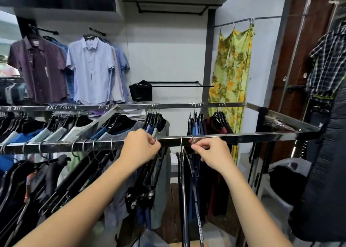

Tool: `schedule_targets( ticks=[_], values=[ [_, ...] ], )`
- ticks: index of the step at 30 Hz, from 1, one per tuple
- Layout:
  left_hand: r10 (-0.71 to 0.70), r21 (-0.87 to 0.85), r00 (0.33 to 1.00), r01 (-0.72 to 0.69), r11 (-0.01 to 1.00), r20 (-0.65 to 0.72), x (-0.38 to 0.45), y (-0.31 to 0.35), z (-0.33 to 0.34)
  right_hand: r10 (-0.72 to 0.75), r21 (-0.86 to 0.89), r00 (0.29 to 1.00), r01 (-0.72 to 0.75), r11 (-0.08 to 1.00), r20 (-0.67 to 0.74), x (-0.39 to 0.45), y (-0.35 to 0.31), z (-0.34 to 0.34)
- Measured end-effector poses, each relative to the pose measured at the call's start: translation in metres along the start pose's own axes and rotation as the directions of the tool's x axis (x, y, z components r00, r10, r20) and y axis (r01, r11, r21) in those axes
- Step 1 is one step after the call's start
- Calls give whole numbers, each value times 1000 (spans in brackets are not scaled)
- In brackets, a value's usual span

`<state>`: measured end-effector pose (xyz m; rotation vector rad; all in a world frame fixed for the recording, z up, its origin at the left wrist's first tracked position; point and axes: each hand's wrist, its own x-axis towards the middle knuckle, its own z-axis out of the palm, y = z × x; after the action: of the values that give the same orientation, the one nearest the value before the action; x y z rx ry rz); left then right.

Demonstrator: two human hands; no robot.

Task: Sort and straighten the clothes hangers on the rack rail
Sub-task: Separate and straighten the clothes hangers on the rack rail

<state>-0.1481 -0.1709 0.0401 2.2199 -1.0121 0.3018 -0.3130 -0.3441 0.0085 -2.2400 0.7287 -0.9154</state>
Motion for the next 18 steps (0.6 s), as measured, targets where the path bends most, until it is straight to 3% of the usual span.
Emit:
schedule_targets(
  ticks=[4,11,14,18],
  values=[
    [37,50,998,-34,998,-59,-6,4,-2,-7,24,1000,6,1000,29,2,4,-3],
    [132,-141,988,-120,983,82,-7,42,38,-58,-61,998,59,996,28,2,4,-1],
    [93,-210,994,-78,975,65,-3,49,50,-85,-94,996,87,992,21,2,2,-4],
    [142,-175,990,-137,975,19,-3,51,52,-91,-99,996,91,991,5,4,1,-10]
  ],
)
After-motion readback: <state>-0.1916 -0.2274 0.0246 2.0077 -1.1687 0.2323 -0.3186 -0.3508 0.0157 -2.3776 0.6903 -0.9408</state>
